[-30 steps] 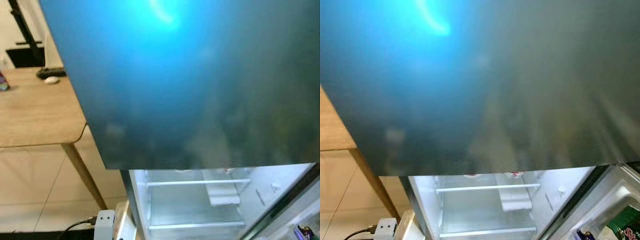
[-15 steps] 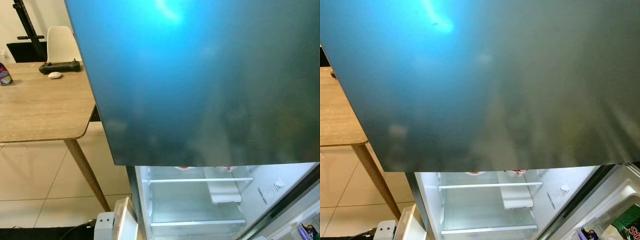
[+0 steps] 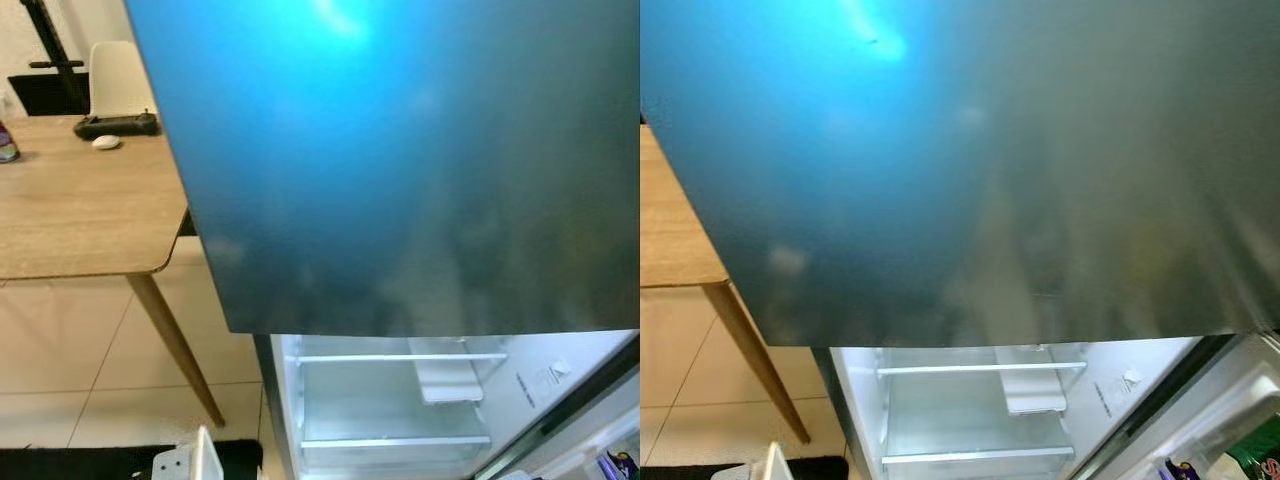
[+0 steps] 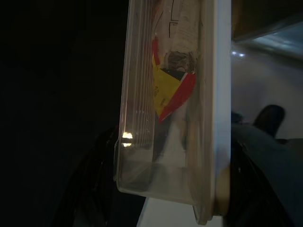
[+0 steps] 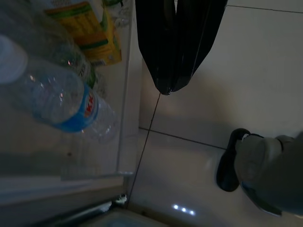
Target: Restocking fridge
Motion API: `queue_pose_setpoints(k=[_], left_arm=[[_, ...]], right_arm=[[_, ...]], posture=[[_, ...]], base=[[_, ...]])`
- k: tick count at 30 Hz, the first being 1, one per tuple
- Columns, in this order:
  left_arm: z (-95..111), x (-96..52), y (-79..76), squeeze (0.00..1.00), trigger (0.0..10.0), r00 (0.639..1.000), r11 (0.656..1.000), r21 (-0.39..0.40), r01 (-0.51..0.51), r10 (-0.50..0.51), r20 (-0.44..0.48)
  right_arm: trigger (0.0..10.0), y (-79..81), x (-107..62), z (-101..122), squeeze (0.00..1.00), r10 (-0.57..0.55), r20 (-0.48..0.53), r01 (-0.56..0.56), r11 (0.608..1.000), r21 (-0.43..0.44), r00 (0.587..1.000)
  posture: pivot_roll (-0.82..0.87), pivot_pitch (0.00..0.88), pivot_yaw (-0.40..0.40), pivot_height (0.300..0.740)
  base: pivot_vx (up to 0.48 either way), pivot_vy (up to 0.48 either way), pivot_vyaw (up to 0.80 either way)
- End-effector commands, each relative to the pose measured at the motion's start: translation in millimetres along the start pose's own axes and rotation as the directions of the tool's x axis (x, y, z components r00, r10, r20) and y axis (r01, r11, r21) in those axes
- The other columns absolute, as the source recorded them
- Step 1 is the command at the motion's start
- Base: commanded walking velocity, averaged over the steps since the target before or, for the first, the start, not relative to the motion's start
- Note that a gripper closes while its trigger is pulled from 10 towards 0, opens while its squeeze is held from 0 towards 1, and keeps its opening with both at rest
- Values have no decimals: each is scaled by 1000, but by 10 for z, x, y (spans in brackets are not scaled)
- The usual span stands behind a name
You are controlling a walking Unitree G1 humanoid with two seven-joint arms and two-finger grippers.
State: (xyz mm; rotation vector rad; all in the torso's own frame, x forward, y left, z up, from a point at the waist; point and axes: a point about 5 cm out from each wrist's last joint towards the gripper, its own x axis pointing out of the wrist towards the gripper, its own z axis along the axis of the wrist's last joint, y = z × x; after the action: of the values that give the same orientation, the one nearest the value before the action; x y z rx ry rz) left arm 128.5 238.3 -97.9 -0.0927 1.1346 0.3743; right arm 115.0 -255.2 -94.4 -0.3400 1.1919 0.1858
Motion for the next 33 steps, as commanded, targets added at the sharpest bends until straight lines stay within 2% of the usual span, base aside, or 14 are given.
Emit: queue_pose_setpoints(k=[1,3,5,7,15,18,20,21,23,25,28,31,32,33], left_arm=[[59,2,57,0,10000,1000,1000,-16,-3,3,26],[59,2,57,0,10000,1000,1000,-16,-3,3,26],[90,-1,-64,0,10000,990,982,-134,135,-128,57],[87,-6,-89,0,10000,980,967,-162,196,-189,62],[59,-15,135,0,10000,982,958,-213,190,-184,49],[18,-33,338,0,10000,986,973,-165,164,-164,15],[-51,-70,542,0,10000,983,984,-31,173,-175,-61],[-51,-70,542,0,10000,983,984,-31,173,-175,-61],[-94,-98,632,0,10000,971,968,125,218,-201,-132],[-133,-128,719,0,10000,953,912,308,272,-209,-221],[-123,-160,827,0,10000,932,781,529,332,-185,-312],[-38,-171,858,0,10000,918,638,669,381,-176,-355],[-38,-171,858,0,10000,918,638,669,381,-176,-355],[17,-167,831,0,10000,914,577,714,397,-182,-362]], right_arm=[[10000,26,-1,-34,0,6,-3,-6,1000,18,1000],[10000,26,-1,-34,0,6,-3,-6,1000,18,1000],[10000,29,-4,-55,0,7,-9,-7,1000,20,1000],[10000,31,-5,-61,0,8,-11,-8,1000,22,1000],[10000,54,-3,-76,0,14,-15,-14,999,29,1000],[10000,81,0,-87,0,21,-18,-20,999,31,1000],[10000,111,3,-101,0,27,-23,-27,999,34,999],[10000,111,3,-101,0,27,-23,-27,999,34,999],[10000,126,3,-115,0,31,-26,-30,999,36,999],[10000,138,4,-124,0,33,-28,-32,999,37,999],[10000,149,4,-131,0,37,-32,-36,999,36,999],[10000,163,5,-140,0,40,-36,-39,999,34,999],[10000,163,5,-140,0,40,-36,-39,999,34,999],[10000,168,5,-144,0,40,-38,-39,999,34,998]], posture=[[-78,0,-21,740],[-78,0,-21,740],[-78,0,-21,740],[-74,0,-21,740],[-67,0,-17,740],[-59,0,-12,740],[-55,0,-9,740],[-55,0,-9,740],[-49,0,-5,740],[-46,0,-3,740],[-43,0,-3,740],[-42,0,-2,740],[-42,0,-2,740],[-42,0,-2,740]], base=[[0,0,0],[0,0,0],[0,0,0],[0,0,0],[0,0,0],[0,0,0],[0,0,0],[0,0,0],[0,0,0],[0,0,0],[0,0,0],[0,0,0],[0,0,0],[0,0,0]])
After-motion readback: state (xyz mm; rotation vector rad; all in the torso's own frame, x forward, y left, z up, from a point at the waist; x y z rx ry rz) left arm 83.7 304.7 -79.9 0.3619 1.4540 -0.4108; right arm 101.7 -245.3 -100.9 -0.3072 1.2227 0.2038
